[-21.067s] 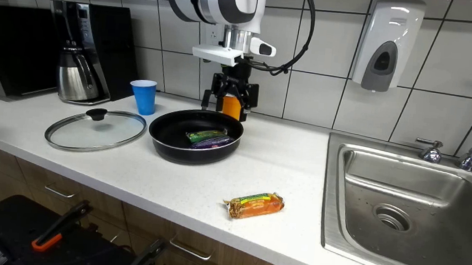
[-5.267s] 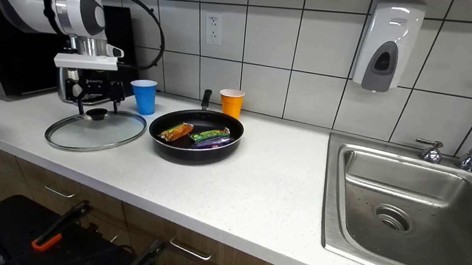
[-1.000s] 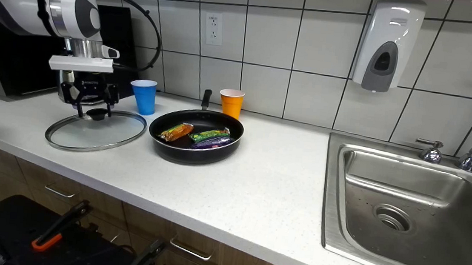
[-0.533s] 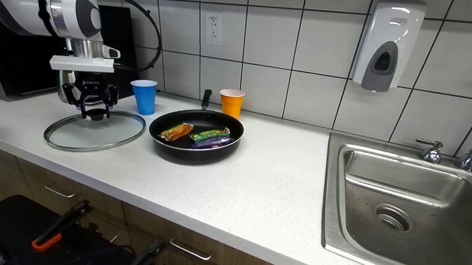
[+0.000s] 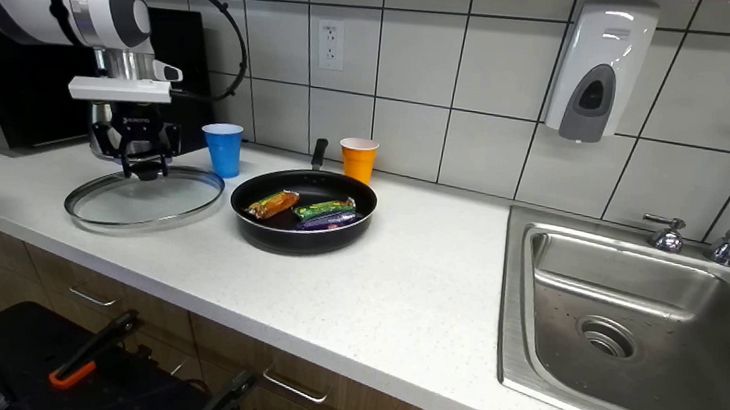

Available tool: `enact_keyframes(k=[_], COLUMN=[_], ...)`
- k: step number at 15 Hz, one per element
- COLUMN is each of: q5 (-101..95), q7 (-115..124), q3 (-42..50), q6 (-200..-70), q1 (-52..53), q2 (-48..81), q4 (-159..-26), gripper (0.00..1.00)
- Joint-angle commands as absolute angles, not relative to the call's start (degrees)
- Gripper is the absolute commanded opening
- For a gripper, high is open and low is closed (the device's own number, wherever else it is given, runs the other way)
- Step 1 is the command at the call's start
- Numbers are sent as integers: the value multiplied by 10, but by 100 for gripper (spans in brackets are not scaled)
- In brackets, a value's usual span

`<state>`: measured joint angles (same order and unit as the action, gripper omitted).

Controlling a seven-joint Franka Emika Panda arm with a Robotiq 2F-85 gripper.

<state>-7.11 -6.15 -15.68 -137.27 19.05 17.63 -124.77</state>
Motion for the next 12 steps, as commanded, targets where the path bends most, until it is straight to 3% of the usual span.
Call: enact_keyframes(k=[1, 12], q5=[-82, -65], q7=[-35, -10], q3=[-159, -161], q6=[-1334, -1315], q1=[193, 182], q2=[100, -14], q4=[-1274, -1351], gripper=[39, 39])
